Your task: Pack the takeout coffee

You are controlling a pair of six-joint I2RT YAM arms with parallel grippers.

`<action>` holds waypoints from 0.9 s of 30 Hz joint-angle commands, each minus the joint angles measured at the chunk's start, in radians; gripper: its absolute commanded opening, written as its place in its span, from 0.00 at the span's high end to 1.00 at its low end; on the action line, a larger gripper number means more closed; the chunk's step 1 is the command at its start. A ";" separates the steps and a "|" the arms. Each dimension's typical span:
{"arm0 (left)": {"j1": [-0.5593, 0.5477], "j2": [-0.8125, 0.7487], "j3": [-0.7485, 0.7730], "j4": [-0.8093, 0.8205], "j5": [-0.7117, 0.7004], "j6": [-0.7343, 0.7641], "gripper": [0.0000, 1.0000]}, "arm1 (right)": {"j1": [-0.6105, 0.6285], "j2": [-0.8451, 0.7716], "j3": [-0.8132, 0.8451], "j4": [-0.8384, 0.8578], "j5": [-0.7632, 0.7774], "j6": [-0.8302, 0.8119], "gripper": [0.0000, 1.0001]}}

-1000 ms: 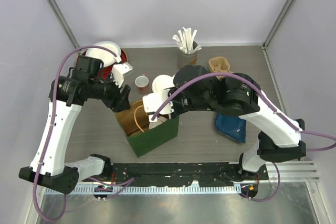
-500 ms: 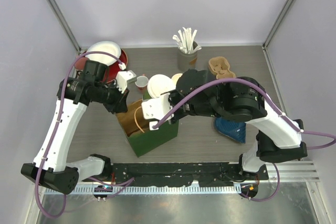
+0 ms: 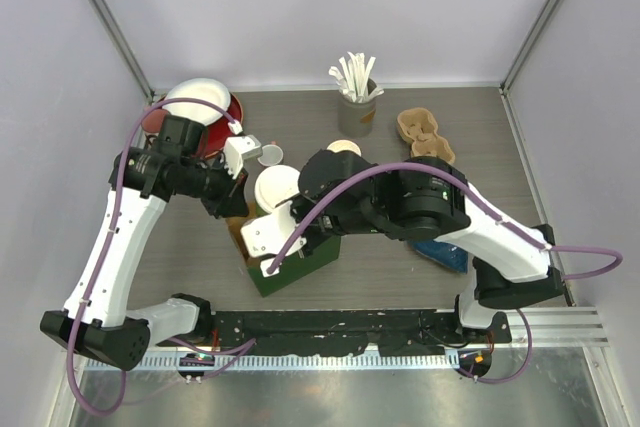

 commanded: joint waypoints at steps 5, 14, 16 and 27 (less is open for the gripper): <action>0.005 0.007 0.007 -0.110 0.065 0.015 1.00 | 0.022 0.018 0.022 0.022 -0.107 -0.022 0.99; 0.003 0.012 0.029 -0.134 0.096 0.028 1.00 | 0.022 0.069 -0.036 0.011 -0.084 -0.040 0.99; 0.003 0.007 0.026 -0.134 0.095 0.030 1.00 | 0.021 0.074 -0.041 0.011 -0.089 -0.043 0.99; 0.003 -0.002 0.030 -0.157 0.134 0.056 1.00 | 0.001 0.103 -0.087 -0.020 -0.141 -0.074 0.99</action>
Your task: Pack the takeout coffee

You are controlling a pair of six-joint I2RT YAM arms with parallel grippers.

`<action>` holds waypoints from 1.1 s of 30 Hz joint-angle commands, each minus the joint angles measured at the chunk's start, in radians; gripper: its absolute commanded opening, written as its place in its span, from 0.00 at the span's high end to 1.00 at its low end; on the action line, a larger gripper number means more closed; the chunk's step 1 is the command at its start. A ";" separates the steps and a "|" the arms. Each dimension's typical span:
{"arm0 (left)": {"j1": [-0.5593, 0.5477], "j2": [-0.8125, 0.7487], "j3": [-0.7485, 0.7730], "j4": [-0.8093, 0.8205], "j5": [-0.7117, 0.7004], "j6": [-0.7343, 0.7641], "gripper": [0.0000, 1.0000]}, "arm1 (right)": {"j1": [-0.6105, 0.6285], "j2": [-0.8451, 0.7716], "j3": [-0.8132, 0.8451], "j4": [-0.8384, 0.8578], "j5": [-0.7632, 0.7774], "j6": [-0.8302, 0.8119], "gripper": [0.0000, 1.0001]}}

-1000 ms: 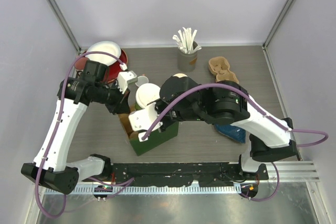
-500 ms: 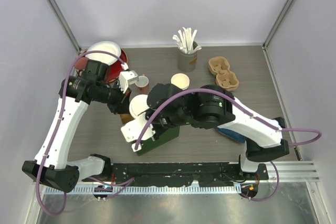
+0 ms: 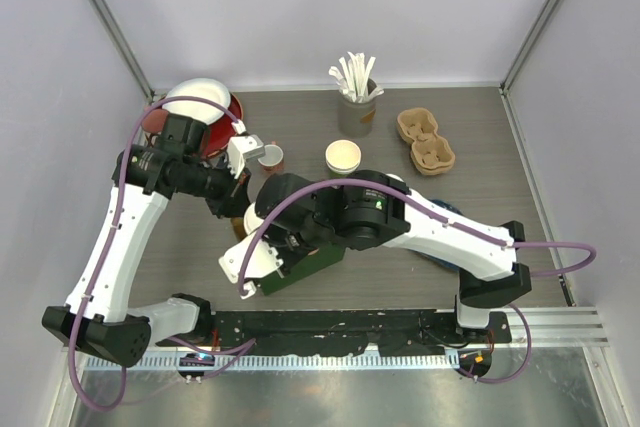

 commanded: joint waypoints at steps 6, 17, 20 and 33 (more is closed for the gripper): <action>0.001 -0.024 0.040 -0.173 0.072 0.040 1.00 | -0.039 0.024 -0.017 -0.022 -0.102 -0.042 0.99; 0.003 -0.024 0.014 -0.162 0.053 0.045 1.00 | -0.078 0.033 -0.117 0.031 -0.099 -0.045 0.99; 0.003 -0.021 0.011 -0.156 0.052 0.043 1.00 | -0.078 0.021 -0.171 0.092 -0.092 -0.053 0.99; 0.003 -0.005 -0.015 -0.116 0.030 0.021 1.00 | -0.078 -0.088 -0.470 0.335 -0.163 -0.061 0.99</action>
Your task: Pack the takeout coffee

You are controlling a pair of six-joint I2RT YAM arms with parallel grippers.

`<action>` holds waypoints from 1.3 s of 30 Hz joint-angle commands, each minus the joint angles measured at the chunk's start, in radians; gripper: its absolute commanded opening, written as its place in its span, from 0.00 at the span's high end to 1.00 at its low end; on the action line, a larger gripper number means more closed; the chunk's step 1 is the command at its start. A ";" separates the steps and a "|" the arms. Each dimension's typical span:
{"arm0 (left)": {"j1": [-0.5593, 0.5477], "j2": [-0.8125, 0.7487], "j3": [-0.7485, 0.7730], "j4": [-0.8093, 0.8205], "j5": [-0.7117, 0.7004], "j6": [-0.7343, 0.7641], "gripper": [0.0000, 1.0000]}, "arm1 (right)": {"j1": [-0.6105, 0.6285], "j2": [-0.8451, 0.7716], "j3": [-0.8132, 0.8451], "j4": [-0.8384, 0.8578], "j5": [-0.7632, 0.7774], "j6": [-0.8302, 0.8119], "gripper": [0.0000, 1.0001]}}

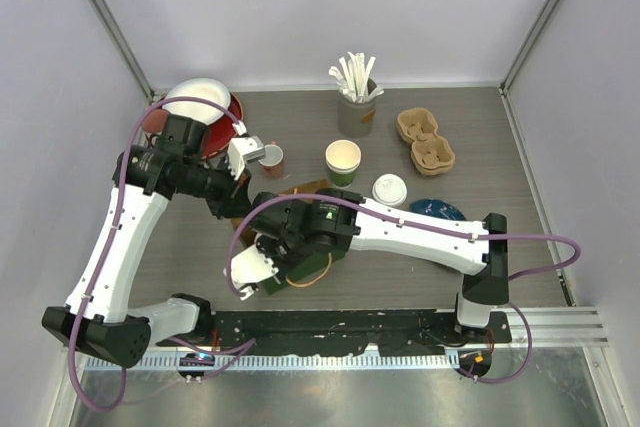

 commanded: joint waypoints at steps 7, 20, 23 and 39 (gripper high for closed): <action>0.003 0.005 -0.005 -0.081 0.010 -0.029 1.00 | -0.011 -0.065 -0.048 0.110 -0.088 -0.011 0.99; 0.003 0.009 -0.002 -0.076 0.013 -0.026 1.00 | -0.071 -0.046 -0.146 0.199 -0.198 -0.018 0.99; 0.003 0.008 -0.002 -0.074 0.013 -0.026 1.00 | -0.075 -0.037 -0.165 0.210 -0.207 -0.020 0.99; 0.003 0.015 -0.004 -0.071 0.014 -0.023 1.00 | -0.085 -0.002 -0.194 0.231 -0.250 -0.023 0.99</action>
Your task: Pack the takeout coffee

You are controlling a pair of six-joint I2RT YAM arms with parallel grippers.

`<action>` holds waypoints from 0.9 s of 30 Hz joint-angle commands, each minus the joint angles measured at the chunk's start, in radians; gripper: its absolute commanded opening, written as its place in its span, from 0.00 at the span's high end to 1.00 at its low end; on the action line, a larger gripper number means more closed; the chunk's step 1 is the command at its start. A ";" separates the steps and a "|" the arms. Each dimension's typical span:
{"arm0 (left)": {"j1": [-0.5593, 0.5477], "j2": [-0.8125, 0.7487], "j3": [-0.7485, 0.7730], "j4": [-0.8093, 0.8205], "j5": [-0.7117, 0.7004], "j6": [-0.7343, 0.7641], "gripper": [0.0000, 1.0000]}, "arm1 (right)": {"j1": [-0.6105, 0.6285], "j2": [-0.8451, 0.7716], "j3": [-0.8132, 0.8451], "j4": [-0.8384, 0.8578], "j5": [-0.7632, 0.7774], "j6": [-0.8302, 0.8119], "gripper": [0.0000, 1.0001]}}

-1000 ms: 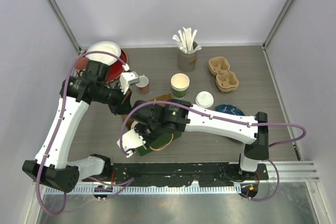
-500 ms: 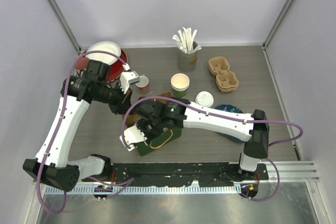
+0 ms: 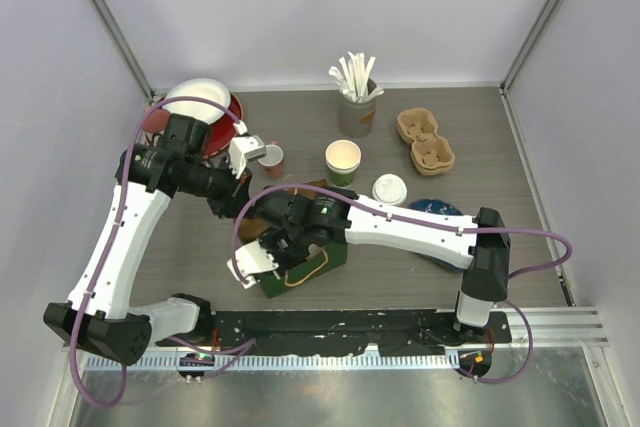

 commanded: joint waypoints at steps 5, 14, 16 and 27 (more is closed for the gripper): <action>0.004 -0.001 0.001 -0.074 0.014 0.007 1.00 | -0.009 0.010 -0.007 0.031 -0.046 -0.021 0.99; 0.003 0.003 0.001 -0.074 0.009 0.012 1.00 | -0.009 0.013 -0.007 0.029 -0.043 -0.015 0.90; 0.003 0.005 0.001 -0.076 0.006 0.012 1.00 | -0.009 0.007 -0.008 0.026 -0.040 -0.022 0.81; 0.003 0.002 0.004 -0.076 -0.021 0.018 1.00 | -0.009 -0.070 -0.046 0.043 -0.018 -0.070 0.58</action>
